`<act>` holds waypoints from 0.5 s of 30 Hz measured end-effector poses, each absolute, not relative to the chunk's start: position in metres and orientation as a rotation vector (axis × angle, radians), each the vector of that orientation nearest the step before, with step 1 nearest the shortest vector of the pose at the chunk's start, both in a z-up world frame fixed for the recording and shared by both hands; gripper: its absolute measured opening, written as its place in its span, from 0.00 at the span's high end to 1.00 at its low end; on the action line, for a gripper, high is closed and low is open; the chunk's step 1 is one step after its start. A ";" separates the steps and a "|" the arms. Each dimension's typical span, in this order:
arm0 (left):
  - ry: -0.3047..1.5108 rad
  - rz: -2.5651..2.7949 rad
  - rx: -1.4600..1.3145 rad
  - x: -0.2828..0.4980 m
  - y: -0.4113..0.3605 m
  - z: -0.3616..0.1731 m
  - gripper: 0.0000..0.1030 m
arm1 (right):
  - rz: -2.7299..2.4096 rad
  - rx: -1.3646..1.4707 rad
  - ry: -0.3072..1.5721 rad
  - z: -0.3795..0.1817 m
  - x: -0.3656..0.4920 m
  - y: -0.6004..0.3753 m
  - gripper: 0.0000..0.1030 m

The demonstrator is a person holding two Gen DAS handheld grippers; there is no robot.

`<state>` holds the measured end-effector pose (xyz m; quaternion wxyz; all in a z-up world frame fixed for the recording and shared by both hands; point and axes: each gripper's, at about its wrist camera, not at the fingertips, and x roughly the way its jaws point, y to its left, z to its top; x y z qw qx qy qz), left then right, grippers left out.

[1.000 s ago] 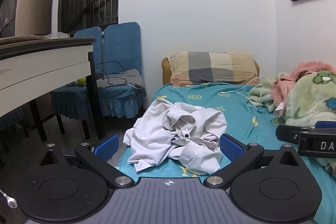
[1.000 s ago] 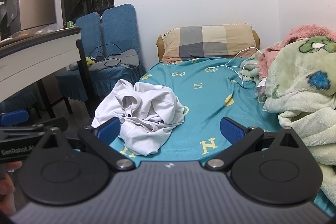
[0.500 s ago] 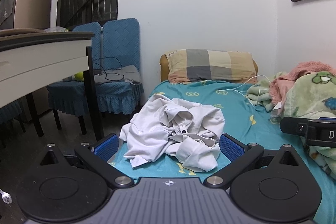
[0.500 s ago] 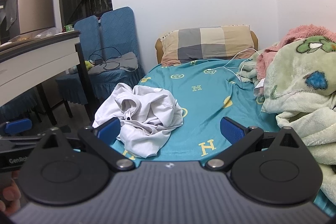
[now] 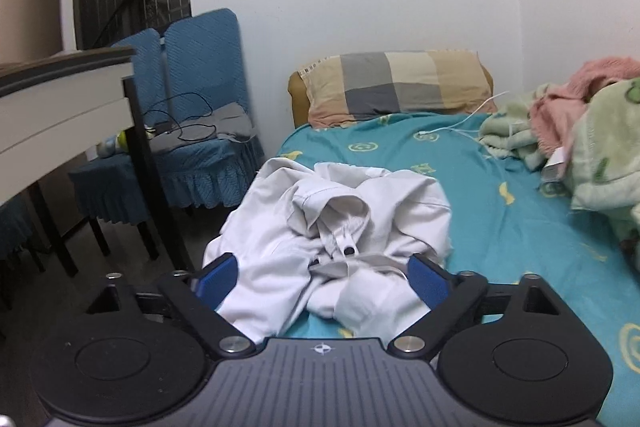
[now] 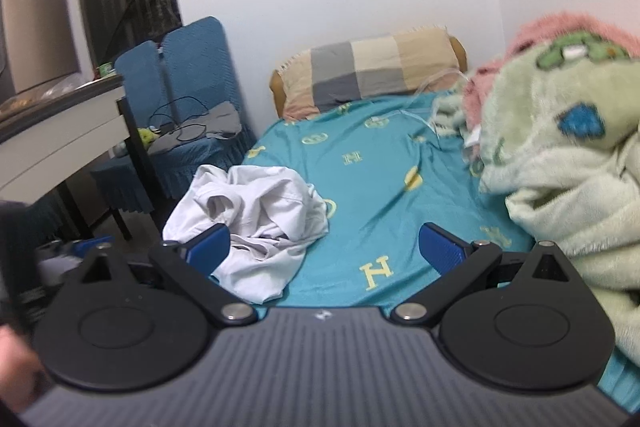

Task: Fold clothes
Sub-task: 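Reach both grippers toward the crumpled white T-shirt on the bed, then grasp the T-shirt edge with the left gripper while the right gripper grasps another edge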

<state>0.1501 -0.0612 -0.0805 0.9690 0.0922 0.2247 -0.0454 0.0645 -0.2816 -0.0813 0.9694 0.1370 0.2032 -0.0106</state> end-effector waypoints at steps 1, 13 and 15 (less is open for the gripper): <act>0.450 -0.085 0.201 0.165 -0.064 -0.086 0.15 | -0.024 0.288 0.417 -0.083 0.067 -0.285 0.00; 0.293 -0.017 0.271 0.295 -0.070 -0.117 0.61 | 0.008 0.375 0.542 -0.129 0.104 -0.312 0.00; 0.248 -0.034 0.252 0.293 -0.071 -0.102 0.87 | 0.013 0.382 0.558 -0.135 0.109 -0.314 0.01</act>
